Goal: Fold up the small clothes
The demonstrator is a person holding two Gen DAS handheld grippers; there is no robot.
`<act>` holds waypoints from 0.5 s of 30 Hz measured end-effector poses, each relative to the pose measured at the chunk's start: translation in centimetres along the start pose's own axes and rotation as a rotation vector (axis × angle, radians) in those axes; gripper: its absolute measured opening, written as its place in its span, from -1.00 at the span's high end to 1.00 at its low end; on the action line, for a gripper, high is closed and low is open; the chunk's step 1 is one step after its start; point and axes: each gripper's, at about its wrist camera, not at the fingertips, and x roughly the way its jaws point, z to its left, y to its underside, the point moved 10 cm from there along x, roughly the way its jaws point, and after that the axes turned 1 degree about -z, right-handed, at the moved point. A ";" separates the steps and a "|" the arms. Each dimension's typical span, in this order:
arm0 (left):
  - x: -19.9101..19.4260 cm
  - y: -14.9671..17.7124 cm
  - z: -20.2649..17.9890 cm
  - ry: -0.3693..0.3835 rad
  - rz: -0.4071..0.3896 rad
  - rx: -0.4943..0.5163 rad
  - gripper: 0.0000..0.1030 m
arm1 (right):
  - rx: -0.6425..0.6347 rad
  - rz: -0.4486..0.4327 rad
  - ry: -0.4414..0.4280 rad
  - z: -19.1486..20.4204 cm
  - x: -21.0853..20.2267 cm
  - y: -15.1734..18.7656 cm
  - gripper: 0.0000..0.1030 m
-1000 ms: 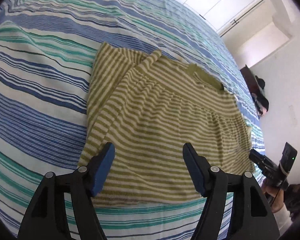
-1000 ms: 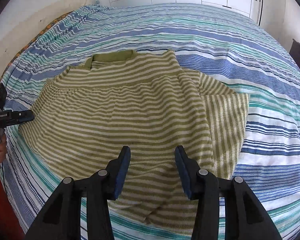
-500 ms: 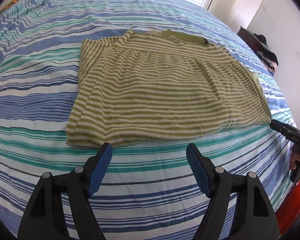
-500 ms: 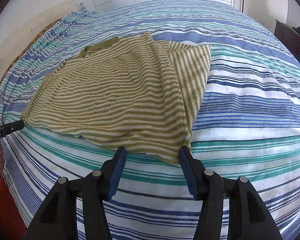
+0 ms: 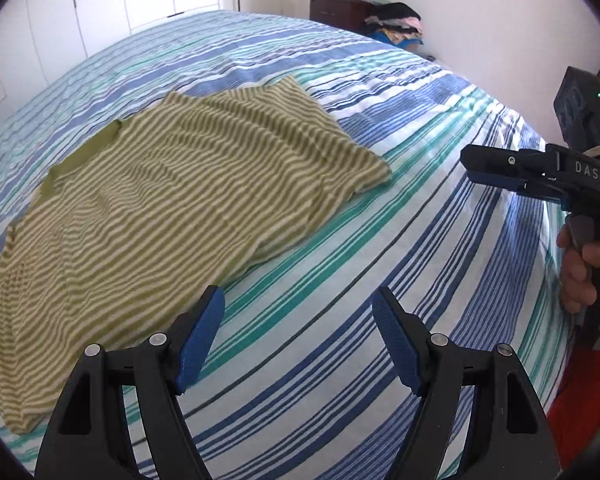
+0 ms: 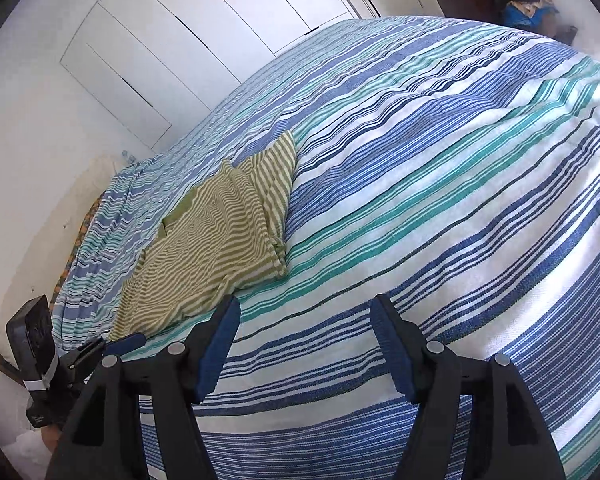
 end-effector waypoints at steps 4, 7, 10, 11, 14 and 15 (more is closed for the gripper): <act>5.0 -4.1 -3.8 -0.007 0.021 0.086 -0.51 | -0.001 0.066 -0.068 0.6 1.7 -3.8 -0.31; 8.7 -5.6 -5.1 -0.052 0.050 0.112 -0.55 | -0.015 0.200 -0.133 1.1 5.1 -7.5 -0.31; 9.7 -7.1 -4.4 -0.059 0.013 0.044 -0.15 | -0.046 0.328 -0.153 1.4 10.1 -10.4 -0.31; 9.9 -7.6 -3.8 -0.081 0.010 0.013 0.32 | -0.057 0.360 -0.136 1.6 11.8 -11.1 -0.31; 9.9 -8.2 -1.8 -0.032 0.004 -0.107 0.80 | -0.081 0.462 -0.154 3.3 16.9 -11.2 -0.31; 9.8 -8.2 -1.3 -0.003 0.001 -0.141 0.81 | -0.086 0.511 -0.172 4.3 18.3 -10.3 -0.31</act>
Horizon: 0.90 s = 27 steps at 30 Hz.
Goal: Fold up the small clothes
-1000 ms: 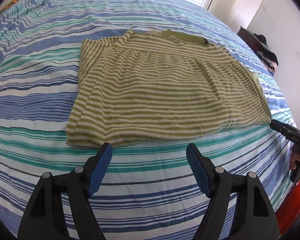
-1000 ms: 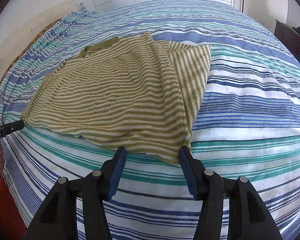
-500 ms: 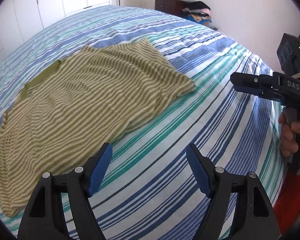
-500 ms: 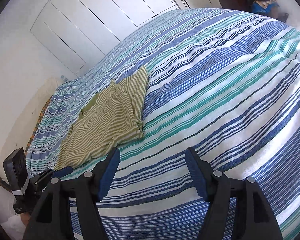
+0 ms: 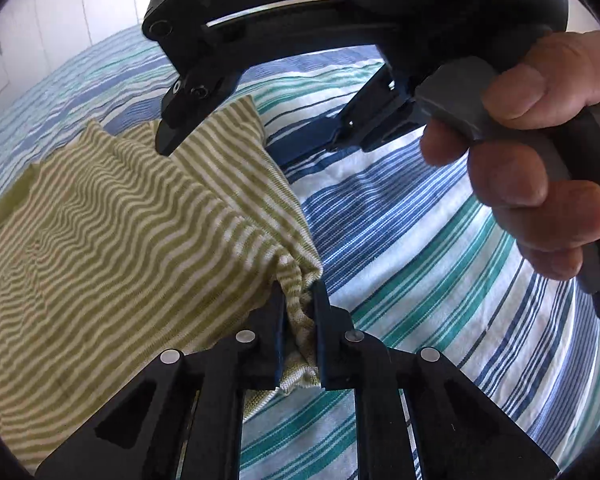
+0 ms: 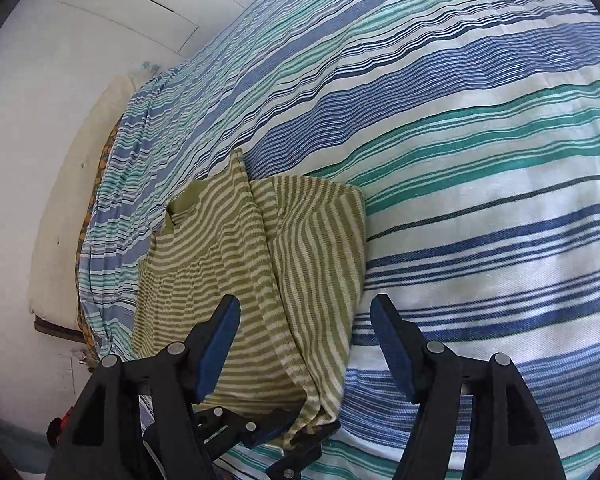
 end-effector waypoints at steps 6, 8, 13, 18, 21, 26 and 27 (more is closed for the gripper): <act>-3.1 -0.4 1.9 0.103 -0.064 -0.131 0.86 | -0.187 0.088 0.203 3.2 5.1 0.3 0.80; -5.9 -0.8 4.4 0.182 -0.119 -0.265 0.86 | -0.188 0.034 0.174 5.0 4.2 0.2 0.80; -14.4 -0.3 12.2 0.290 -0.260 -0.497 0.86 | -0.154 -0.081 -0.025 13.3 2.8 -0.5 0.80; -20.1 3.5 21.8 0.255 -0.334 -0.689 0.86 | -0.254 -0.041 -0.082 23.9 8.1 -0.2 0.80; -21.7 7.5 27.7 0.192 -0.349 -0.812 0.86 | -0.287 0.018 -0.086 29.1 13.7 0.6 0.80; -21.9 13.8 34.4 0.157 -0.346 -1.011 0.86 | -0.310 0.120 -0.065 34.0 22.6 2.6 0.80; -21.7 14.9 35.3 0.150 -0.339 -1.038 0.86 | -0.320 0.138 -0.050 34.6 24.1 3.2 0.79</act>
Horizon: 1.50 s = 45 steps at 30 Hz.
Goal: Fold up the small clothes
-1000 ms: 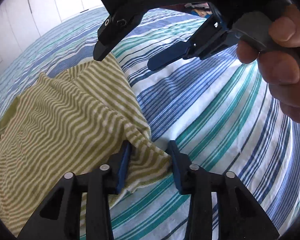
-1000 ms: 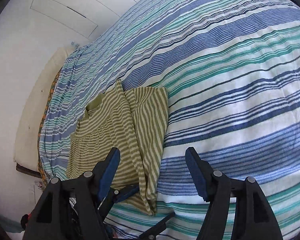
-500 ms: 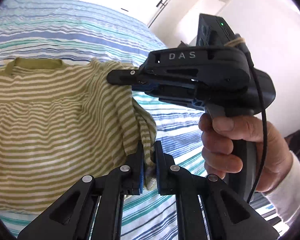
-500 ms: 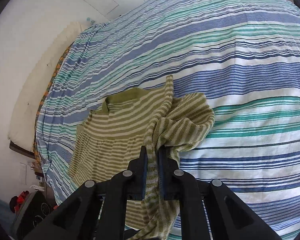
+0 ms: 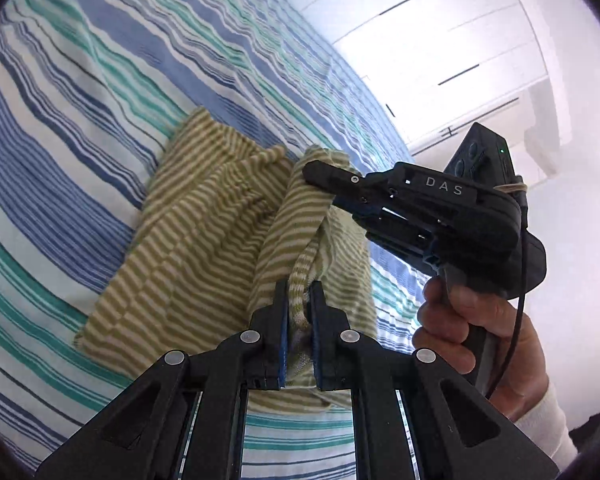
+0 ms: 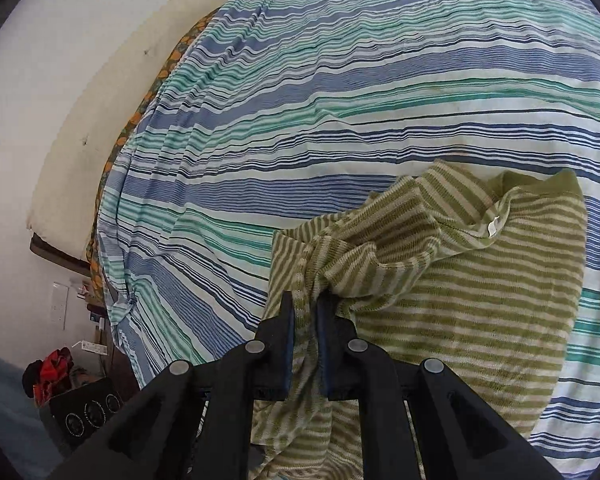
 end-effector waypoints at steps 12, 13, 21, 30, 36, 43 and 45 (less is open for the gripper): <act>1.0 0.3 7.7 -0.029 0.045 -0.172 0.64 | -0.005 -0.062 -0.067 2.2 -0.3 0.1 0.24; 1.0 0.3 7.6 -0.028 0.050 -0.169 0.61 | -0.027 -0.070 -0.050 2.0 -1.8 0.4 0.24; -0.9 -1.4 9.7 -0.133 0.027 -0.141 0.38 | -0.376 0.160 0.236 -2.6 -3.2 14.9 0.24; 0.3 -3.5 5.9 -0.188 0.092 0.094 -0.28 | -0.238 0.020 0.162 -4.8 -4.1 16.9 0.25; 0.1 -2.6 9.4 -0.279 0.131 0.065 0.34 | -0.242 0.003 0.179 -4.5 -4.8 18.0 0.31; -2.0 -1.4 1.2 -0.191 0.046 0.347 -0.10 | -0.318 -0.120 0.182 -0.8 -9.3 13.5 0.31; 0.4 0.5 0.8 -0.233 0.112 0.433 -0.10 | -0.337 -0.113 0.191 -0.5 -8.3 12.7 0.31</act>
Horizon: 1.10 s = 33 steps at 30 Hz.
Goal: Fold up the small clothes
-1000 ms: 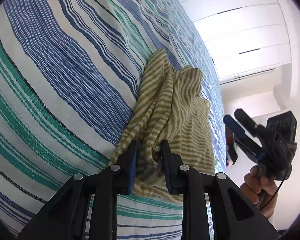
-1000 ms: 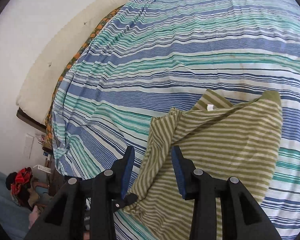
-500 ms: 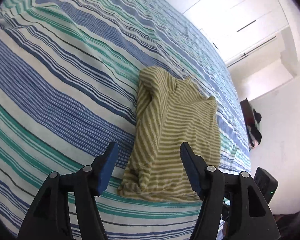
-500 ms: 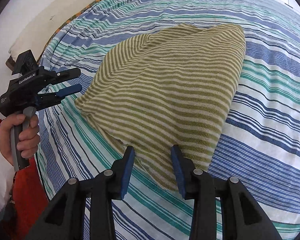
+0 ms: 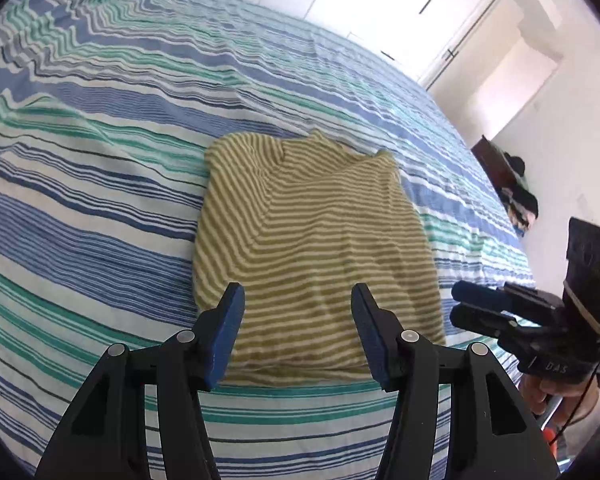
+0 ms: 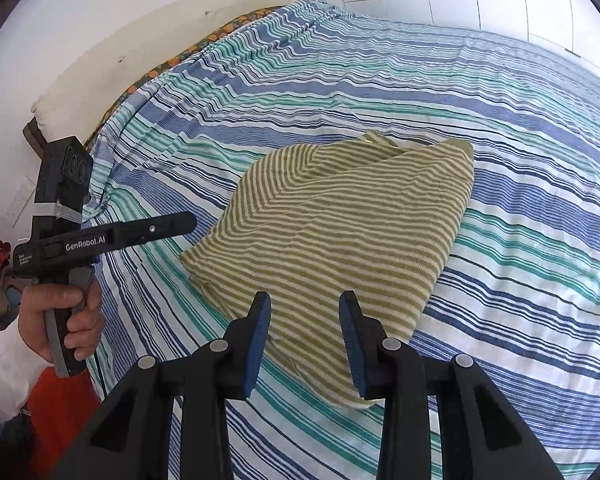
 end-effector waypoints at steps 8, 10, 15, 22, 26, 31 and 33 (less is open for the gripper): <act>0.1 5.4 0.8 -0.033 0.167 0.067 0.04 | 0.028 0.199 0.001 -1.8 4.4 7.7 0.52; -1.6 3.3 0.6 0.004 0.108 0.026 -0.15 | 0.027 0.188 -0.001 -1.5 3.1 6.7 0.52; 0.0 -3.7 -0.3 -0.014 0.016 0.041 -0.41 | -0.058 0.069 0.048 -2.0 0.9 -1.3 0.50; 8.0 -2.7 2.5 -0.166 0.156 0.041 -0.37 | 0.060 0.190 0.143 -9.0 9.2 -4.6 0.46; 5.4 -3.0 1.0 -0.156 0.096 0.094 -0.43 | 0.111 0.125 0.161 -9.4 8.1 -3.5 0.45; 4.6 -2.5 0.5 -0.204 0.087 0.106 -0.45 | 0.115 0.001 0.107 -6.0 3.1 -2.6 0.35; 4.7 -2.4 0.4 -0.223 0.094 0.111 -0.45 | 0.098 0.015 0.107 -5.1 2.6 -1.1 0.35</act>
